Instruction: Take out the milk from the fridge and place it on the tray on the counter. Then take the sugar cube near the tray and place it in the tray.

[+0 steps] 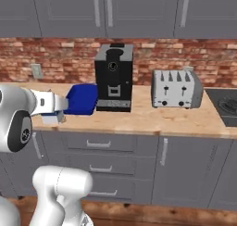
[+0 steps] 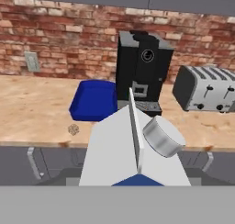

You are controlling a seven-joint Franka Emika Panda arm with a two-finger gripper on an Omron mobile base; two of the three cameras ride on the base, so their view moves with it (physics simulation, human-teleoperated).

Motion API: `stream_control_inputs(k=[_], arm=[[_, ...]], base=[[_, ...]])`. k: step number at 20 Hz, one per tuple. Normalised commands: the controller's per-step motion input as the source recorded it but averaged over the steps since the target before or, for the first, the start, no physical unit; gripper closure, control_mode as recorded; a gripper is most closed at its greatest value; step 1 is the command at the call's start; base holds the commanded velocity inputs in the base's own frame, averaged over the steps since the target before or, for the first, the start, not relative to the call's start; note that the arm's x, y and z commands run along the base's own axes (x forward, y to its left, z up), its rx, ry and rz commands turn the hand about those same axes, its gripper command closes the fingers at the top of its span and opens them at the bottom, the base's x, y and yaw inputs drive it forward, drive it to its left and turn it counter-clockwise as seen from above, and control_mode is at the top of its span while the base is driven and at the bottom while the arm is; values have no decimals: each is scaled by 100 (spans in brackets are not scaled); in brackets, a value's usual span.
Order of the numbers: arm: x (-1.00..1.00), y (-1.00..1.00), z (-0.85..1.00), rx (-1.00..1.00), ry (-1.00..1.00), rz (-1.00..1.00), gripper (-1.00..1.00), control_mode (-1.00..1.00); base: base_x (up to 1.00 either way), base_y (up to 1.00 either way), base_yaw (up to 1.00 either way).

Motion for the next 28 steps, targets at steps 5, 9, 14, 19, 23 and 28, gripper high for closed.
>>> stream_control_inputs(k=[5, 9, 14, 19, 23, 28], arm=[[0, 0, 0, 0, 0, 0, 100, 100], [0, 0, 0, 0, 0, 0, 100, 100], [0, 0, 0, 0, 0, 0, 100, 100], [0, 0, 0, 0, 0, 0, 100, 100], [0, 0, 0, 0, 0, 0, 100, 100], [0, 0, 0, 0, 0, 0, 100, 100]], base=[[13, 83, -6], [65, 36, 0], [47, -1, 0], [41, -14, 0], [51, -5, 0], [24, 0, -2]])
